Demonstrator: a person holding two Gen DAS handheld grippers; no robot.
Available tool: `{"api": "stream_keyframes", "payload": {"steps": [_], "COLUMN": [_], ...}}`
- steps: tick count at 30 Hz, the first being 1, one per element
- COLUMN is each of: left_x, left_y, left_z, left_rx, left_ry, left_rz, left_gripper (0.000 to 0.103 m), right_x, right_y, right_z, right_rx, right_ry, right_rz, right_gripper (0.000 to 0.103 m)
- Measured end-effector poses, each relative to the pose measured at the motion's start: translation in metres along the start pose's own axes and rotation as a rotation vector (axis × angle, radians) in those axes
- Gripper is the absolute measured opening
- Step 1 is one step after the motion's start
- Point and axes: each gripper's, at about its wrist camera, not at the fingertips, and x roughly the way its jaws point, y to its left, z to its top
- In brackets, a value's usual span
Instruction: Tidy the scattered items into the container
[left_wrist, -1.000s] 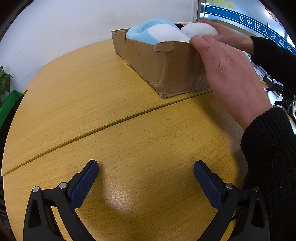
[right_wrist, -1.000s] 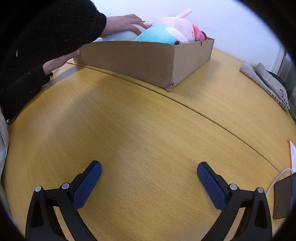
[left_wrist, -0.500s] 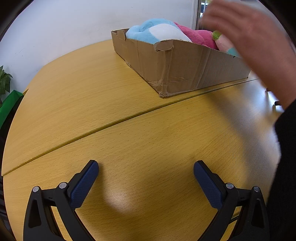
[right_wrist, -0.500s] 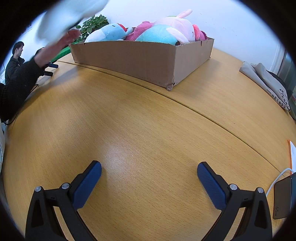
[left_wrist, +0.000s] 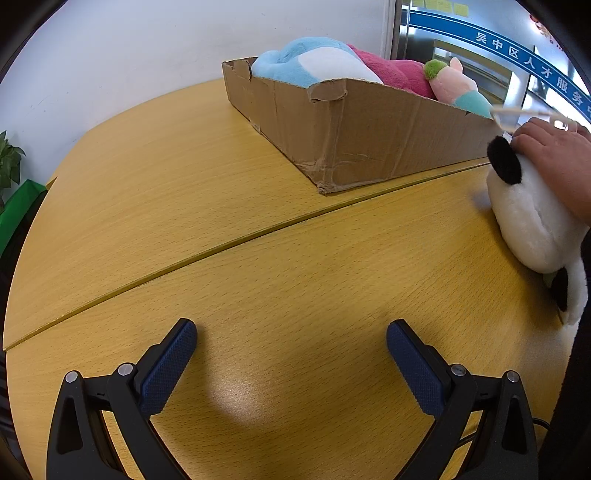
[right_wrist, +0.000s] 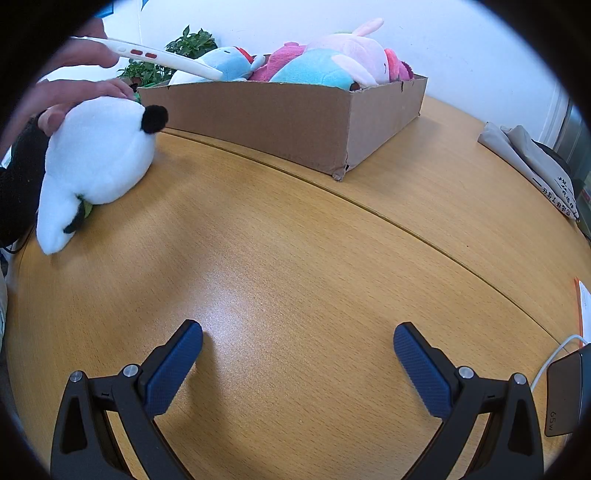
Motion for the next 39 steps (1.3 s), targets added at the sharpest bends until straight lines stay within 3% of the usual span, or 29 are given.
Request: {"api": "stream_keyframes", "payload": {"steps": [39], "left_x": [0.0029], "left_y": [-0.0003], "left_z": [0.0024], "left_rx": [0.001], "left_ry": [0.003], "left_rz": [-0.003], "left_gripper": [0.103], "right_x": [-0.0025], "right_y": [0.001], "right_z": [-0.004], "right_rx": [-0.004], "right_ry": [0.0], "right_rz": [-0.001], "right_gripper": [0.103]}}
